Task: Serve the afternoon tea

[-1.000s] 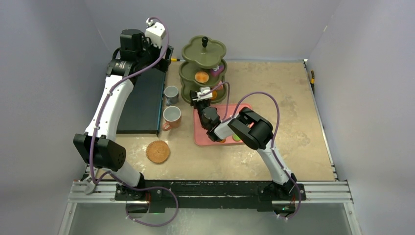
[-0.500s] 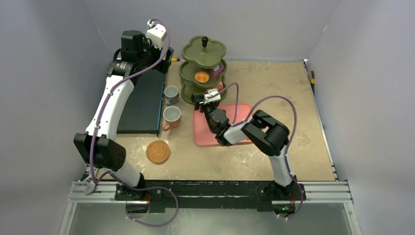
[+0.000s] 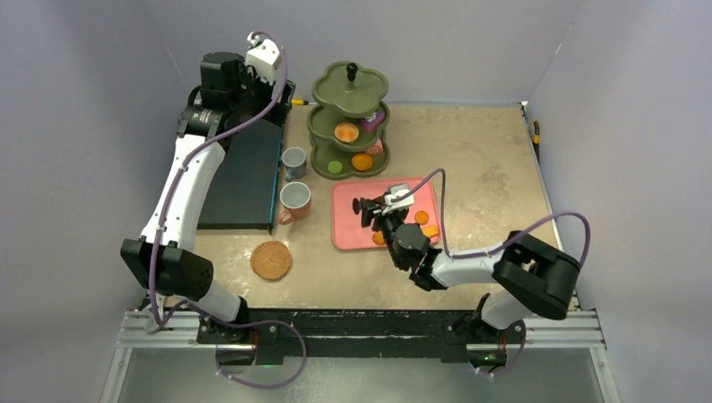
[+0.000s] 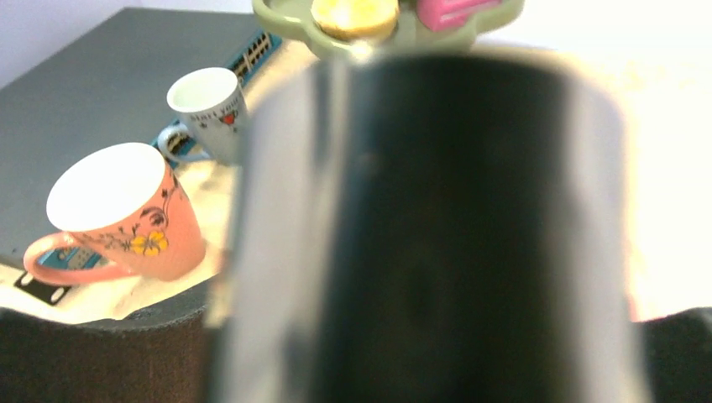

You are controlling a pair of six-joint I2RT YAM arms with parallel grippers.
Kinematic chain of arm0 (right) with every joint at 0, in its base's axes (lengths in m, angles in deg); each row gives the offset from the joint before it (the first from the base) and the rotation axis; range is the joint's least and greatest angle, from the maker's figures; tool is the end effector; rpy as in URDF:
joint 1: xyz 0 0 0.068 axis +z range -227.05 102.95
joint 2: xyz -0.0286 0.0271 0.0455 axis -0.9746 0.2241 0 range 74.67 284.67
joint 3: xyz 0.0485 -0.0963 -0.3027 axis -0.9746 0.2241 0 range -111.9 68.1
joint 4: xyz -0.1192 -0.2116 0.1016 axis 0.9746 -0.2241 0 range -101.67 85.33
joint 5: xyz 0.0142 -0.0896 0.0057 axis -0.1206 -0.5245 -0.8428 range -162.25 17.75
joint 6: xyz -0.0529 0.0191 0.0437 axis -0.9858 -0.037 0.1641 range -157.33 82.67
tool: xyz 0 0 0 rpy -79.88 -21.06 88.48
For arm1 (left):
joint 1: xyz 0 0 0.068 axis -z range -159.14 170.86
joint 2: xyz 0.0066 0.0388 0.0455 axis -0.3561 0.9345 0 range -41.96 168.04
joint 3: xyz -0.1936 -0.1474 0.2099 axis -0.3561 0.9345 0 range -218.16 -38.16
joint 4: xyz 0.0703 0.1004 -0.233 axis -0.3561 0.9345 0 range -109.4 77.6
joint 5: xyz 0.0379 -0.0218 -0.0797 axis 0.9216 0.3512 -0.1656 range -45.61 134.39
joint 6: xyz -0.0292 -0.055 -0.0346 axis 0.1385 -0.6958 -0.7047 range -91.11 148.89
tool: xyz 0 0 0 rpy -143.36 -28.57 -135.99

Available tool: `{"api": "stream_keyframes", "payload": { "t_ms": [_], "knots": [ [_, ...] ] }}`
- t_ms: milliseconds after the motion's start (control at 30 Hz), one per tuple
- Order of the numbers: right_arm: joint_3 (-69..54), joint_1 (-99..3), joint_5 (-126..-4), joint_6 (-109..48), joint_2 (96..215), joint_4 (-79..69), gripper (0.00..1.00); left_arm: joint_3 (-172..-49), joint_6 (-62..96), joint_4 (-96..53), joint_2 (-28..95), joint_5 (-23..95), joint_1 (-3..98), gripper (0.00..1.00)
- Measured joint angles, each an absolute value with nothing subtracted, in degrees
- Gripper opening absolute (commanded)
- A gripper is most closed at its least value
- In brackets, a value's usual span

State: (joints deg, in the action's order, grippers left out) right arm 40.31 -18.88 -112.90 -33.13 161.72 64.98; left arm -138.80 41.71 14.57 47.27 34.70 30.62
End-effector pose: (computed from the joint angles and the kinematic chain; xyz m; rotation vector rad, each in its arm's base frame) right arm 0.1897 0.2332 0.2668 -0.0762 1.4438 0.4024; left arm 0.3607 -0.0720 0.4844 0.4920 1.8984 -0.1311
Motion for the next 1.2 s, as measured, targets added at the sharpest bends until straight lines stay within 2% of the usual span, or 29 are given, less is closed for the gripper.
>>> {"api": "stream_keyframes", "payload": {
  "t_ms": [267,533,1200],
  "knots": [
    [43.39,-15.16,-119.56,-26.31,152.19,51.23,0.65,-138.80,41.71,14.64,46.39,34.37,30.62,0.99],
    [45.32,-13.20,-122.67,-21.45,151.42,44.04,0.65,-138.80,41.51,15.51,46.39,34.11,30.62,0.99],
    [47.50,-11.41,-123.36,-19.75,152.14,44.09,0.62,-138.98,40.90,16.30,46.37,33.69,30.62,0.99]
  ]
}}
